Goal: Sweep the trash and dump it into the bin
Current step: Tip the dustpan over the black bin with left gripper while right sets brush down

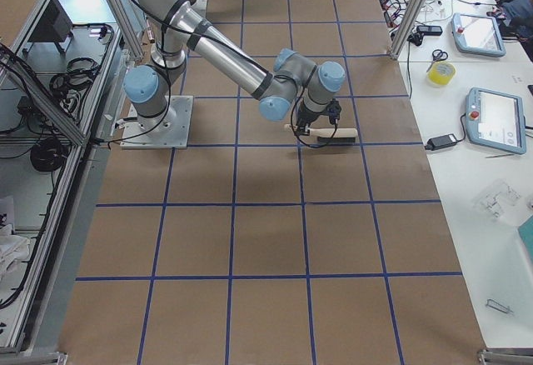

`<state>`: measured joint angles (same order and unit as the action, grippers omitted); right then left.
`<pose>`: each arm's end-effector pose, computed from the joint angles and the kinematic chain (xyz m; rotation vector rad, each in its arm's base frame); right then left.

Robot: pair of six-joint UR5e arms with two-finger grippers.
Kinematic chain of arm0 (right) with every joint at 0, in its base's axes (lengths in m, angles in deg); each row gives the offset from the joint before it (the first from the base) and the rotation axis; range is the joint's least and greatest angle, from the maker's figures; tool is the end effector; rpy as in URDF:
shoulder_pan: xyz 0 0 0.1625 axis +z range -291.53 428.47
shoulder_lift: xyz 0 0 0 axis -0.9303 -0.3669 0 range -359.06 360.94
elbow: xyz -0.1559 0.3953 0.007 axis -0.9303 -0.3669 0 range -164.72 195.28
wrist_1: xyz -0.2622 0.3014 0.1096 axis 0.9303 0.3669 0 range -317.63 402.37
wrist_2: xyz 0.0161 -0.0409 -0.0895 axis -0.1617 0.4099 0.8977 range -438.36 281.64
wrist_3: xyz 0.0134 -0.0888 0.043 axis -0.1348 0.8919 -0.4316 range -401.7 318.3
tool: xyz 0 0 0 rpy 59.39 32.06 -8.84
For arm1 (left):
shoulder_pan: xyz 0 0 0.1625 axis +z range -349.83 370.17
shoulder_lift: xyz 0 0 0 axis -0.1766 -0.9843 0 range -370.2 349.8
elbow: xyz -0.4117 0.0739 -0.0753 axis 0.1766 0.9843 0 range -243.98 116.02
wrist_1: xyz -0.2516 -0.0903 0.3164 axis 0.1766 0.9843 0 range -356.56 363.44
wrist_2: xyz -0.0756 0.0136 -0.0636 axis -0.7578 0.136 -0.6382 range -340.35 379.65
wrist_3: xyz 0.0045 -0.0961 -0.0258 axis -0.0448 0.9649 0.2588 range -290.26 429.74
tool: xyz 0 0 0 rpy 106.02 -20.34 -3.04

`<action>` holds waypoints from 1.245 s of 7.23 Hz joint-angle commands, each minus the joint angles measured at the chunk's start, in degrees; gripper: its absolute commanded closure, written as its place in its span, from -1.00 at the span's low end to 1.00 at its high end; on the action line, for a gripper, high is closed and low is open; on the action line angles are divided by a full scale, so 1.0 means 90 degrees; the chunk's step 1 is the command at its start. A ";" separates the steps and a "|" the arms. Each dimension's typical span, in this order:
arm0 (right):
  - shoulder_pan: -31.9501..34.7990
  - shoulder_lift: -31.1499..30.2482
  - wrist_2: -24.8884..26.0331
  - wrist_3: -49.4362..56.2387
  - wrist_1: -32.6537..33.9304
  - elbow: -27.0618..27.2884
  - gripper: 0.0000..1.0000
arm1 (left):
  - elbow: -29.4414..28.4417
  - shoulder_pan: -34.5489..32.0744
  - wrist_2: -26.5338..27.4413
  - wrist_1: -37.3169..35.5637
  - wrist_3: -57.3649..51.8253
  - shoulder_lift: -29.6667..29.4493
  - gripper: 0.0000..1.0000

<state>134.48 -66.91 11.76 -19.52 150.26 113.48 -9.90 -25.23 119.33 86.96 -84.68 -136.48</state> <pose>-0.1120 -0.5790 0.2393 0.0478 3.0426 0.3066 0.5465 -0.5313 0.4156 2.3373 1.9858 0.2927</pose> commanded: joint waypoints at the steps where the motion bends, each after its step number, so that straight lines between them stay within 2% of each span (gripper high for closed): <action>1: 0.0000 0.0009 -0.0003 0.0074 -0.0006 0.0036 1.00 | 0.0268 -0.0051 0.0319 -0.0567 -0.0019 0.0095 1.00; 4: 0.0000 0.0009 0.0007 0.0250 0.0082 0.0105 1.00 | 0.1058 -0.0284 0.0748 -0.1436 -0.0010 0.0514 1.00; 6: 0.0000 0.0019 0.0007 0.0230 0.0092 0.0095 1.00 | 0.1673 -0.0314 0.0769 -0.2022 -0.0019 0.0914 1.00; 7: 0.0000 0.0038 0.0007 0.0240 0.0101 0.0095 0.79 | 0.2005 -0.0314 0.0827 -0.2305 -0.0184 0.1148 1.00; 8: 0.0000 0.0048 -0.0003 0.0230 0.0121 0.0095 0.28 | 0.2366 -0.0305 0.0924 -0.2752 -0.0417 0.1334 1.00; 9: 0.0000 0.0058 -0.0003 0.0230 0.0121 0.0095 0.17 | 0.2756 -0.0285 0.0925 -0.3211 -0.0565 0.1462 1.00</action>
<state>134.48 -66.50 11.76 -17.42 151.28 114.34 10.68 -27.94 127.30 62.94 -87.90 -125.08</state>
